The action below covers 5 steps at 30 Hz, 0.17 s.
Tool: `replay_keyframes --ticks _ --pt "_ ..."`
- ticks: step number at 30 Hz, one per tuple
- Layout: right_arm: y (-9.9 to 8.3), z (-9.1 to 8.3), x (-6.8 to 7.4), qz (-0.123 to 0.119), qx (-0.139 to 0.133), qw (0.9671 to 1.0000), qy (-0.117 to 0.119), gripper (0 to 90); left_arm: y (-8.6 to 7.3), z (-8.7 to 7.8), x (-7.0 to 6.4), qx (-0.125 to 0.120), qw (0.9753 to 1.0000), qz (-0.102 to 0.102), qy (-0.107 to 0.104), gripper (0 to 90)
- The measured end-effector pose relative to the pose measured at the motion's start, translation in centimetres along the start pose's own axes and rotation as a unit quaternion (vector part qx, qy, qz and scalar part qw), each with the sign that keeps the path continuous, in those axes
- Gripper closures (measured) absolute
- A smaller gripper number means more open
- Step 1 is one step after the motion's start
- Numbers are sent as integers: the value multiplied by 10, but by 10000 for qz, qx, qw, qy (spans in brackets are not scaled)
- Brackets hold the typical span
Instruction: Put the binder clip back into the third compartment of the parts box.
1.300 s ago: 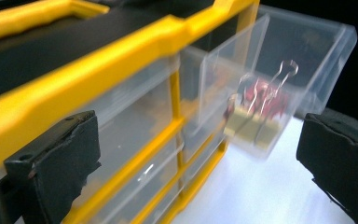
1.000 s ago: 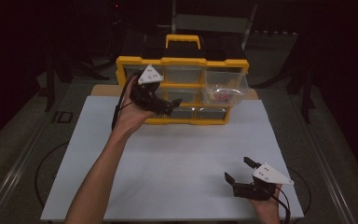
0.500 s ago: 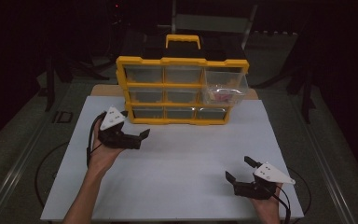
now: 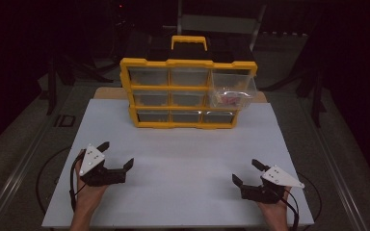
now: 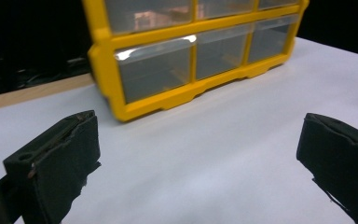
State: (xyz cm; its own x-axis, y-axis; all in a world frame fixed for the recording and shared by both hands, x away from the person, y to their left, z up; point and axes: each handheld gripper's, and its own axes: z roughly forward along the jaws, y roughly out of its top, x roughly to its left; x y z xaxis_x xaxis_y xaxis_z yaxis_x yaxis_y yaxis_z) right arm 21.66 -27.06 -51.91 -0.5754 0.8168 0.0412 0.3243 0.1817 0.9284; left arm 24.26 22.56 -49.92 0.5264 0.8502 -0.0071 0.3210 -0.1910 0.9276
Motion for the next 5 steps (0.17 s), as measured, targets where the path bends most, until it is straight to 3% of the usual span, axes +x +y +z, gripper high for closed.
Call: replay_keyframes --ticks 5 --pt "0 1 -1 2 17 10000 -9 85 -10 -5 6 -90 9997 -204 51 0"
